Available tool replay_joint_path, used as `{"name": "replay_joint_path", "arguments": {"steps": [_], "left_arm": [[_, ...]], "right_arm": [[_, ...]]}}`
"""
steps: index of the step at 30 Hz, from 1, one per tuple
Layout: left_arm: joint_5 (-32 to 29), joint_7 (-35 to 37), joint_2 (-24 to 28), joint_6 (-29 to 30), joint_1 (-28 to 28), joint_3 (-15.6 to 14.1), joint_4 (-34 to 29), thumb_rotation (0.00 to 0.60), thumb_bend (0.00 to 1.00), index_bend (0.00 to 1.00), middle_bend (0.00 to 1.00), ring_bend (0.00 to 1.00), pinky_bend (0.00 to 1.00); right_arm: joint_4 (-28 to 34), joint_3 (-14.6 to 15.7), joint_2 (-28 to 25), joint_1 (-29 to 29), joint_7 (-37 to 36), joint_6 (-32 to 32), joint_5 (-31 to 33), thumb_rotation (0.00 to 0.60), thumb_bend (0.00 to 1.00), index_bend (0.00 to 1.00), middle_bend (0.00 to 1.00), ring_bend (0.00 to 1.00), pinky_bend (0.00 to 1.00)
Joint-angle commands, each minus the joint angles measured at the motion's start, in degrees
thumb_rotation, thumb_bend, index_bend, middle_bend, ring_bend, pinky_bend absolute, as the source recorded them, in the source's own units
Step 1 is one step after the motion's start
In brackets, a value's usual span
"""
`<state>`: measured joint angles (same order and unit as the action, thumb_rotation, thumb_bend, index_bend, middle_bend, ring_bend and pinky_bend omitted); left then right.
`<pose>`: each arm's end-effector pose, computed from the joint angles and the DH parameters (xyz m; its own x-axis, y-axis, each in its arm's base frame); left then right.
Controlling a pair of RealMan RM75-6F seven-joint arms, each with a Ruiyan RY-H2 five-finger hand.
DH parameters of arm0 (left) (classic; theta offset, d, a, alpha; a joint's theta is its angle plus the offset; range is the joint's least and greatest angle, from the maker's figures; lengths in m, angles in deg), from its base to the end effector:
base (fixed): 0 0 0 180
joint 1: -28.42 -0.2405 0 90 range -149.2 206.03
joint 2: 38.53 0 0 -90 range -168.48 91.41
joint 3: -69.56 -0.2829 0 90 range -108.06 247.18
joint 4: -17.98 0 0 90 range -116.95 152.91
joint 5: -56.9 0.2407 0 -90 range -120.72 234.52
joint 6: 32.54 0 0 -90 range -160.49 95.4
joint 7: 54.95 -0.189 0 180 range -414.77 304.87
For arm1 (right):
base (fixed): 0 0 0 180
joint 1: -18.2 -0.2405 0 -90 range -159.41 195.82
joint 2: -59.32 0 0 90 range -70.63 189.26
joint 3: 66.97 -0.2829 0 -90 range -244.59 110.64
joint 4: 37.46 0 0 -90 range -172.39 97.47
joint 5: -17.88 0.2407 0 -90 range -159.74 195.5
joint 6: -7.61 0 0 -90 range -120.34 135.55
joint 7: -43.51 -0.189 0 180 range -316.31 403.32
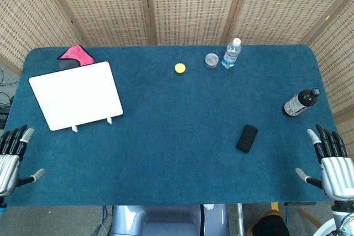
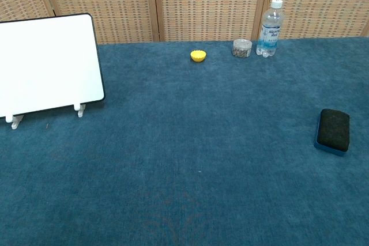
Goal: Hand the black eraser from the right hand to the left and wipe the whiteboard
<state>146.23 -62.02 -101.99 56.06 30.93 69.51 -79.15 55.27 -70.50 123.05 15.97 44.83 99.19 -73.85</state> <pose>-0.3282 0.2033 0.1361 0.4462 0.0070 0.8949 0.8946 -0.0306 -0.4458 -0.3290 -0.2159 0.1584 0.4141 0.1059 0.9041 -0.9042 -0.0662 0.4219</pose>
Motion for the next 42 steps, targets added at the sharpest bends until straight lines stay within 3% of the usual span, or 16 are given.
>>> {"name": "replay_joint_path", "arguments": {"steps": [1, 7, 14, 20, 27, 35, 42], "left_arm": [[0.07, 0.09, -0.02, -0.08, 0.0, -0.03, 0.12, 0.6, 0.0, 0.0, 0.0, 0.0, 0.0], [0.75, 0.76, -0.14, -0.04, 0.21, 0.07, 0.5, 0.6, 0.0, 0.0, 0.0, 0.0, 0.0], [-0.56, 0.19, -0.4, -0.93, 0.6, 0.71, 0.12, 0.6, 0.0, 0.0, 0.0, 0.0, 0.0], [-1.92, -0.99, -0.74, -1.15, 0.81, 1.53, -0.53, 0.6, 0.0, 0.0, 0.0, 0.0, 0.0], [-6.2, -4.29, -3.32, -3.95, 2.88, 4.0, 0.21, 0.6, 0.0, 0.0, 0.0, 0.0, 0.0], [-10.04, -6.93, -5.19, -7.36, 5.15, 5.55, 1.28, 0.6, 0.0, 0.0, 0.0, 0.0, 0.0], [-11.99, -7.32, -5.77, -7.89, 5.57, 6.11, 1.95, 0.6, 0.0, 0.0, 0.0, 0.0, 0.0]], "right_arm": [[-0.17, 0.28, 0.06, -0.19, -0.1, -0.45, -0.29, 0.6, 0.0, 0.0, 0.0, 0.0, 0.0], [-0.38, 0.25, -0.19, -2.09, -0.19, -3.17, -1.01, 0.6, 0.0, 0.0, 0.0, 0.0, 0.0], [-7.93, -0.57, -0.39, -11.91, -0.64, -12.17, -8.07, 0.6, 0.0, 0.06, 0.0, 0.0, 0.0], [-19.46, 1.85, 2.06, -21.01, -8.31, -17.93, -17.08, 0.6, 0.0, 0.19, 0.1, 0.01, 0.0], [-36.01, 6.01, 8.97, -31.48, -14.83, -23.91, -24.75, 0.6, 0.0, 0.2, 0.13, 0.02, 0.02], [-43.78, 10.38, 13.01, -37.81, -15.92, -27.58, -27.68, 0.6, 0.0, 0.2, 0.13, 0.02, 0.03], [-47.9, 13.03, 15.54, -39.1, -17.78, -26.41, -27.36, 0.6, 0.0, 0.2, 0.13, 0.02, 0.03]]}}
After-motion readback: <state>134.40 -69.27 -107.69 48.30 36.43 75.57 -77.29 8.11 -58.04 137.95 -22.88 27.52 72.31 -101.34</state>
